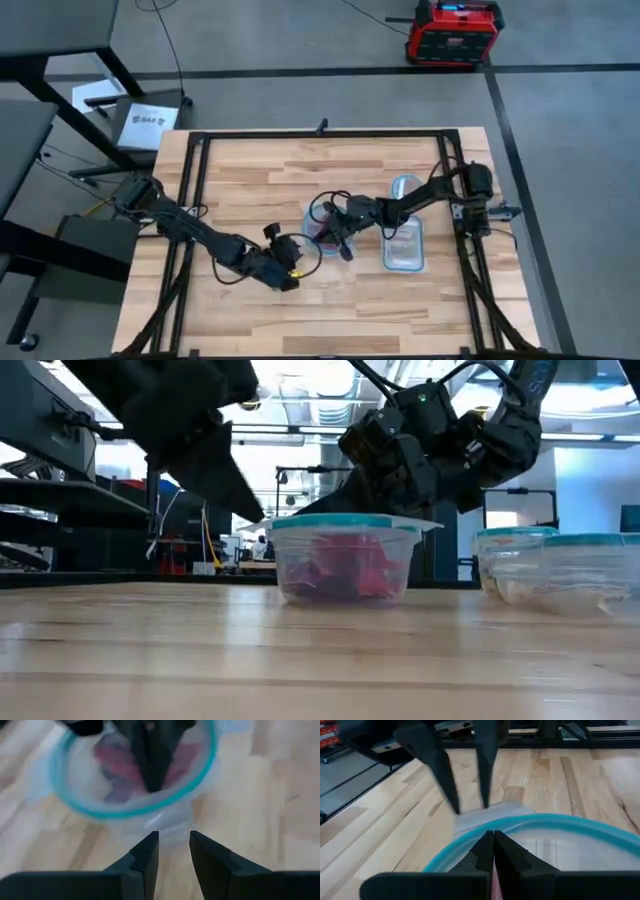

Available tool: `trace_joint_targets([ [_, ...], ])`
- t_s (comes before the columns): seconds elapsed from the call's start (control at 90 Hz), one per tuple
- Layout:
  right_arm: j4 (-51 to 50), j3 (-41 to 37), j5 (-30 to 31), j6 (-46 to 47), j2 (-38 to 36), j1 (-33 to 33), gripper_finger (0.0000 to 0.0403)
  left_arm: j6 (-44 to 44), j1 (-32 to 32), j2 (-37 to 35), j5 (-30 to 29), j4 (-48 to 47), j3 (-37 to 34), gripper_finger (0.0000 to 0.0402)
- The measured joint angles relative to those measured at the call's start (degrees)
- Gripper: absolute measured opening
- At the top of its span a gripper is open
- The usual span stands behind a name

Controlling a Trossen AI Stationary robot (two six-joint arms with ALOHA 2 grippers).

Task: Sort candy
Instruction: Close the big circular transparent bin

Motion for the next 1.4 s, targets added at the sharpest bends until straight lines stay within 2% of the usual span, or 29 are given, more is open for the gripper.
trace_joint_targets([
  [0.056,-0.1,0.1,0.1,0.1,0.0,0.0,0.0000,0.2,1.3,0.0,1.8,0.6,-1.1,0.0097],
  [0.178,-1.2,1.0,0.8,0.2,0.1,0.5,0.0000,2.0,3.9,0.0,2.1,4.2,-4.1,0.0097],
  [0.533,-3.2,1.2,1.0,0.7,0.0,0.5,0.0000,9.0,10.9,0.7,8.8,13.6,-6.3,0.0096],
  [0.956,-4.1,1.3,2.0,1.6,-0.1,0.3,0.0000,11.7,13.9,2.9,9.9,17.4,-5.9,0.0096],
  [1.167,-6.2,2.4,2.5,2.0,-0.2,0.3,0.0000,14.9,15.3,6.7,11.9,10.4,-0.7,0.0096],
  [1.4,-6.9,2.6,2.1,3.0,-0.9,0.3,0.0000,12.0,13.1,3.8,12.3,-0.1,1.1,0.0097],
])
